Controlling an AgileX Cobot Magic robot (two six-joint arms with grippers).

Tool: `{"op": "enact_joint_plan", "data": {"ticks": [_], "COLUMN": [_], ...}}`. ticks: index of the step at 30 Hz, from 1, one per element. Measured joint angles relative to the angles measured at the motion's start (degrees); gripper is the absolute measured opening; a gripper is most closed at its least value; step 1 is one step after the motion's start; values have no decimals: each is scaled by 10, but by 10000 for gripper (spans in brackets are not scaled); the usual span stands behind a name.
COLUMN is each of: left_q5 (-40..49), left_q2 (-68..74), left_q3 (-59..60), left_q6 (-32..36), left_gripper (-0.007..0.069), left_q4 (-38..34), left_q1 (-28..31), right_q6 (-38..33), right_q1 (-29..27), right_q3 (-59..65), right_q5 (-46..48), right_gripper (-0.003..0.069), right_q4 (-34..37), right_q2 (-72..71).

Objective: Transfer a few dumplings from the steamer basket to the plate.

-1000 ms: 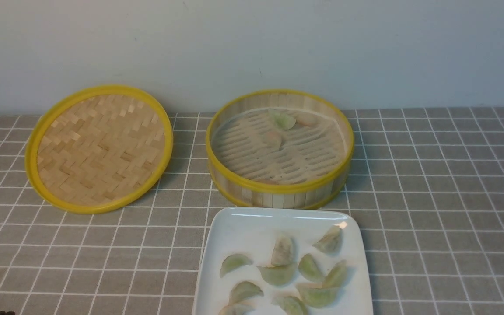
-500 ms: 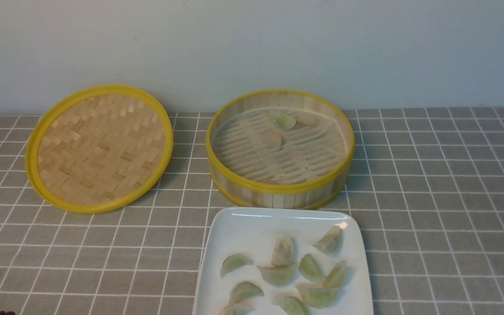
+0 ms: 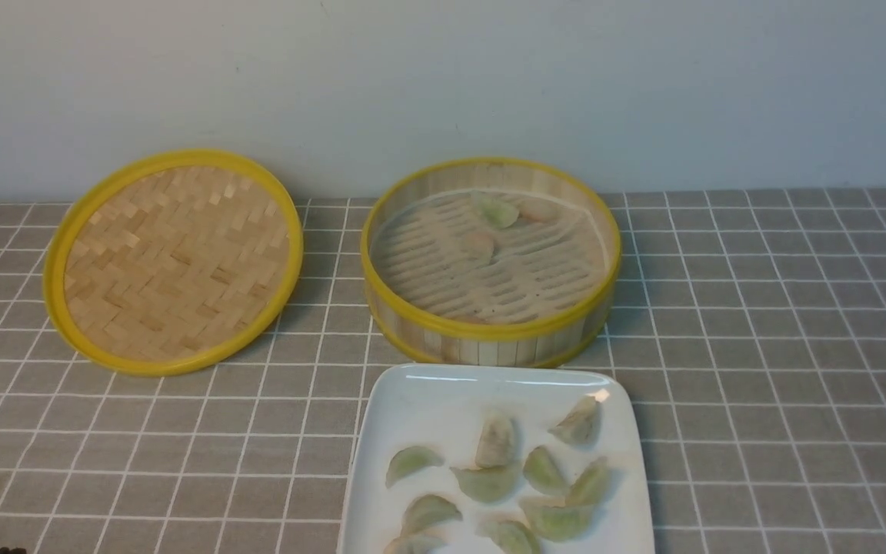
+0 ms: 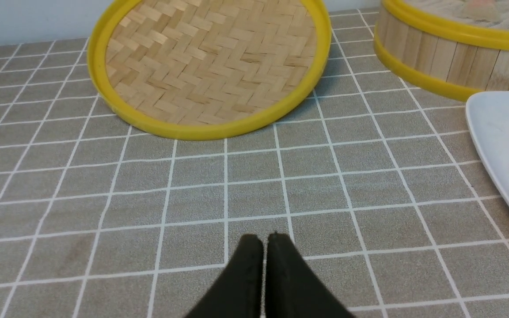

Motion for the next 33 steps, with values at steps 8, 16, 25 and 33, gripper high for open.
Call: {"op": "enact_joint_plan", "data": {"ticks": [8,16,25,33], "left_q5": [0,0,0,0], "left_q2": [0,0,0,0], "left_q3": [0,0,0,0], "left_q6": [0,0,0,0], "left_gripper": [-5,-5,-5,-5], "left_q4": [0,0,0,1], "left_q1": [0,0,1,1], "right_q6": [1,3,3,7], "right_q1": [-232,-298,-300,-300], "right_q3": [127,199,199,199], "right_q5": [-9,23,34,34], "right_gripper": [37,37,37,37], "right_q4": [-6,-6,-6,-6], "right_q2": [-3,-34,-34,-34]}}
